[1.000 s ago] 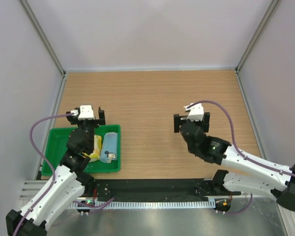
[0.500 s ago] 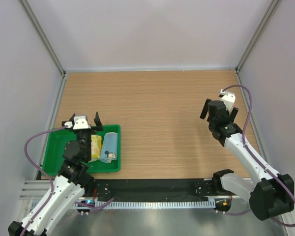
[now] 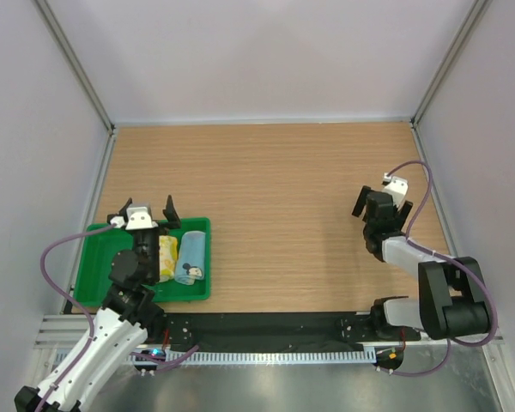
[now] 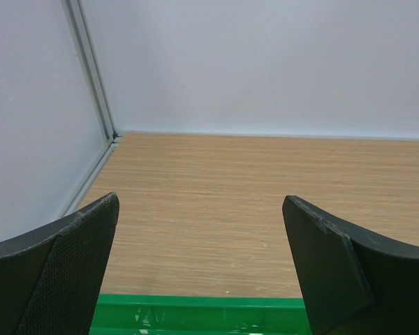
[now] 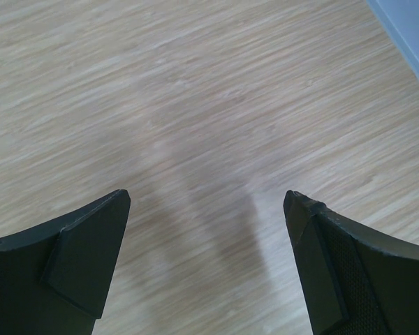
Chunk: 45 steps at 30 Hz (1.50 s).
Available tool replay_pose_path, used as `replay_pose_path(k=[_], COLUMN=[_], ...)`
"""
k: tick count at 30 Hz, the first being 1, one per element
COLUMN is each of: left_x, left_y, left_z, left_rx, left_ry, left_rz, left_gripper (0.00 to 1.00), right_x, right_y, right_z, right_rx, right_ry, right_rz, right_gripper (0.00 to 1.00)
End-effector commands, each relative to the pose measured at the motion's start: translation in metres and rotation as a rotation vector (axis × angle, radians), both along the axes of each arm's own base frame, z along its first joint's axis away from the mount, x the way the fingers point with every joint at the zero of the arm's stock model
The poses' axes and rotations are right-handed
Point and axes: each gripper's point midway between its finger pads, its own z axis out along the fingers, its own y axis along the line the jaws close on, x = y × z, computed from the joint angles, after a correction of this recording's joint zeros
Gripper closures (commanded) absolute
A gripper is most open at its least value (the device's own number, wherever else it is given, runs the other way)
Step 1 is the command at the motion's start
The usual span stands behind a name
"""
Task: Roll the towels
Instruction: Place the rolled towel into the container
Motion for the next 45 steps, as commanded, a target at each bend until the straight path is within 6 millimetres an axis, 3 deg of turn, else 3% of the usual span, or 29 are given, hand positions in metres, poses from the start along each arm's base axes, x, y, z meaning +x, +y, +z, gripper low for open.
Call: replay_pose_path(k=[1,6,7,13,16,17,28,32,45], left_x=[-0.002,-0.001,0.0,0.001,0.003,0.003,0.001,0.0,-0.004], left_y=[0.001,-0.001,-0.001,-0.003,-0.006,-0.007,-0.007,-0.009,-0.007], left_z=[0.015,0.013,0.013,0.01,0.01,0.011,0.012,0.013,0.019], left_rx=[-0.05,-0.053,-0.053,-0.052,-0.054,-0.055,-0.066,-0.069,-0.079], left_ry=[-0.068,-0.066,-0.065,-0.061,-0.06,-0.063,-0.07,-0.072,-0.096], left_rz=[0.003,-0.003,-0.003,-0.009,-0.021,-0.023,-0.031,-0.041,-0.042], left_gripper=[0.0,0.0,0.0,0.0,0.0,0.0,0.0,0.0,0.0], right_x=[0.028,0.037,0.033,0.039,0.043,0.046,0.046,0.049,0.049], right_y=[-0.006,-0.01,-0.013,0.003,0.017,0.021,0.022,0.041,0.042], right_z=[0.035,0.035,0.025,0.023,0.003,0.009,0.007,0.008,0.007], right_rx=[-0.004,-0.006,-0.004,0.0,0.0,-0.003,-0.005,-0.014,-0.015], right_ry=[-0.223,-0.298,-0.286,-0.334,-0.282,-0.31,-0.29,-0.286,-0.286], right_rz=[-0.009,0.013,0.013,0.131,0.23,0.257,0.265,0.38,0.388], right_gripper=[0.0,0.0,0.0,0.0,0.0,0.0,0.0,0.0,0.0])
